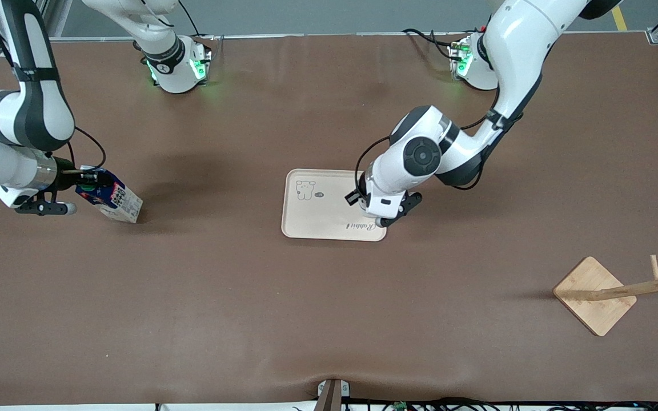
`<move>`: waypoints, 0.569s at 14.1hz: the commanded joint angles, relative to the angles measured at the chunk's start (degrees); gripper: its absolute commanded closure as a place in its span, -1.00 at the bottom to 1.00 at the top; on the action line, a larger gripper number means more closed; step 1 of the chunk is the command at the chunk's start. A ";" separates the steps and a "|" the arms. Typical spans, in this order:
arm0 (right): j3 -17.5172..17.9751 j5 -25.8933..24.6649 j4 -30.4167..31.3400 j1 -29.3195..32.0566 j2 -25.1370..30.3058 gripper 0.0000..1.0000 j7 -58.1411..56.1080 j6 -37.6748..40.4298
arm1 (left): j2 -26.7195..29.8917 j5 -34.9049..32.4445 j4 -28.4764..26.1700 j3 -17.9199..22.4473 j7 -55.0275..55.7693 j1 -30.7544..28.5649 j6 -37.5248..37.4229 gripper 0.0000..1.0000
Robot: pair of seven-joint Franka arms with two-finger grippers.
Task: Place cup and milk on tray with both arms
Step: 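Carry the white mug over the tray with the left gripper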
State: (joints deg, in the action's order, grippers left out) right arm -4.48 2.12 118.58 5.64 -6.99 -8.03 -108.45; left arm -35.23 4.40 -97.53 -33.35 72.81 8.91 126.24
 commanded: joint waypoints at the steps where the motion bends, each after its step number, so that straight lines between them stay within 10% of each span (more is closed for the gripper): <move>1: 0.61 1.22 -2.38 0.77 0.49 1.00 0.91 4.20 | -2.56 2.02 3.66 -0.05 0.75 1.02 -5.91 1.00; 8: 0.96 3.06 -12.46 -2.99 0.14 0.98 6.67 15.08 | -5.28 1.85 4.01 -0.05 -0.12 1.20 -8.20 1.00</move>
State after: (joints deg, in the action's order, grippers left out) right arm -3.97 3.60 111.58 4.86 -6.97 -6.41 -98.82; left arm -39.25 5.57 -95.68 -33.35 72.81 9.65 120.11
